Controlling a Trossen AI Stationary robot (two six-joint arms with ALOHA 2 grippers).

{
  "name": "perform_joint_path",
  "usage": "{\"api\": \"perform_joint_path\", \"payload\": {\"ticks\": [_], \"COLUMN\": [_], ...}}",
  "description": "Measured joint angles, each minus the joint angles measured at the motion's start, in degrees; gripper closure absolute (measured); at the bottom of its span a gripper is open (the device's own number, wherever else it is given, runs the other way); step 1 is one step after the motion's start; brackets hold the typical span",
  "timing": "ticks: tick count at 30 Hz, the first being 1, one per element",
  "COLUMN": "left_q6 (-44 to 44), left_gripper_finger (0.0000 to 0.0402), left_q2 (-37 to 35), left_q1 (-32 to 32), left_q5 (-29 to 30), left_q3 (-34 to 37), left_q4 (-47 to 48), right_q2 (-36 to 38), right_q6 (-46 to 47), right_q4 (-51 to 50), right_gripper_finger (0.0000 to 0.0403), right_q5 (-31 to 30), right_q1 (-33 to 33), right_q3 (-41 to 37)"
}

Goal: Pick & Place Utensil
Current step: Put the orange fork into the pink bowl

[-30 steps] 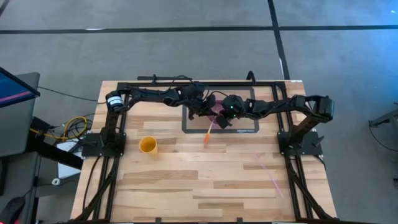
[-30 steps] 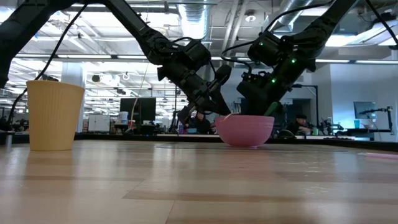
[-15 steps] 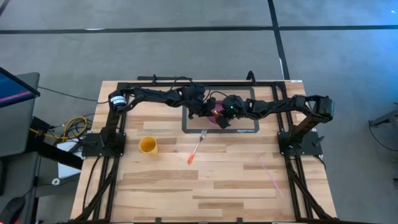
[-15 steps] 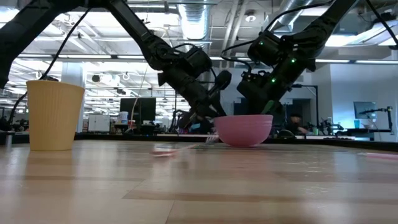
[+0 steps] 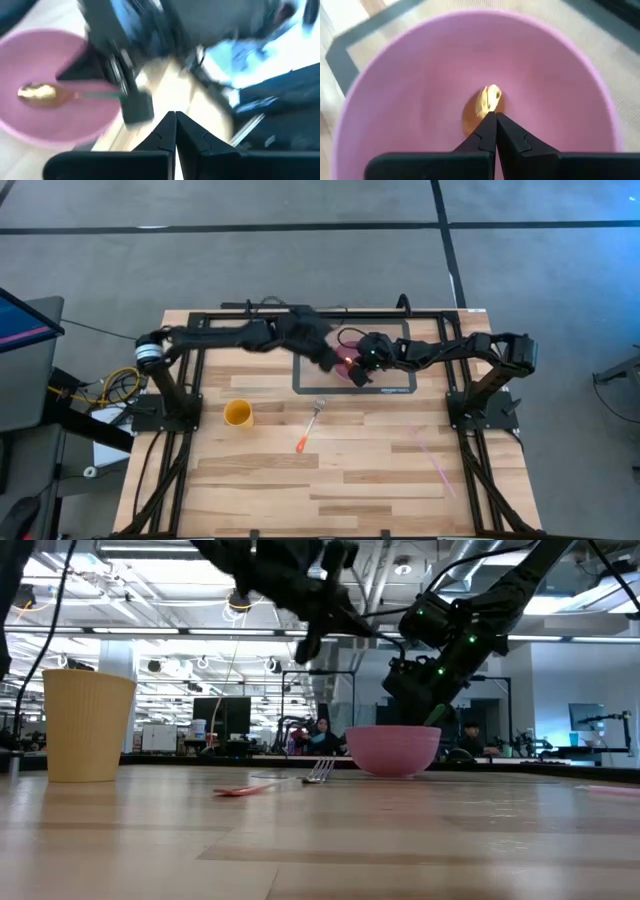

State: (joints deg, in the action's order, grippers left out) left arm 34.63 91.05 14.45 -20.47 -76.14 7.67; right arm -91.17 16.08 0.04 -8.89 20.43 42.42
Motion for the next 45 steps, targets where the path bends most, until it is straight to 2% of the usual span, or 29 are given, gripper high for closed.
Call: {"api": "perform_joint_path", "payload": {"ticks": [6,10,14,19,23,27,33,39,45], "left_q6": [-9.79,-11.89,-11.8,-8.96,-2.11,1.78,1.9,6.38,5.05], "left_gripper_finger": [0.0397,0.0397,0.0392,0.0361,0.0326,0.0298,0.028,0.0289,0.0291], "left_q2": [-4.87,-5.1,-4.78,-4.68,-4.68,-4.68,-4.67,-2.82,5.65], "left_q1": [-13.16,-22.09,-29.62,-36.64,-40.16,-42.33,-42.65,-42.63,-42.65], "left_q5": [20.58,34.65,44.89,55.95,61.32,67.15,67.65,70.05,69.68], "left_q3": [0.11,0.17,0.58,4.76,10.39,18.14,27.87,31.38,31.41], "left_q4": [9.01,13.98,13.54,13.92,13.09,3.47,-10.8,-14.13,-24.69], "right_q2": [0.04,0.04,0.04,0.04,0.04,0.04,0.04,0.06,0.06], "right_q6": [-0.11,-0.09,-0.09,-0.07,-0.07,-0.04,-0.04,-0.03,0.0], "right_q4": [0.25,0.32,0.34,0.34,0.36,0.38,0.38,0.4,0.43], "right_gripper_finger": [0.0403,0.0403,0.0403,0.0403,0.0403,0.0403,0.0403,0.0403,0.0403], "right_q5": [0.0,0.0,0.0,0.0,0.0,0.0,0.0,0.0,0.0], "right_q1": [-0.04,0.0,0.0,-0.09,-0.1,-0.09,-0.09,-0.09,-0.09], "right_q3": [0.06,0.06,0.06,0.06,0.06,0.06,0.06,0.06,0.08]}}
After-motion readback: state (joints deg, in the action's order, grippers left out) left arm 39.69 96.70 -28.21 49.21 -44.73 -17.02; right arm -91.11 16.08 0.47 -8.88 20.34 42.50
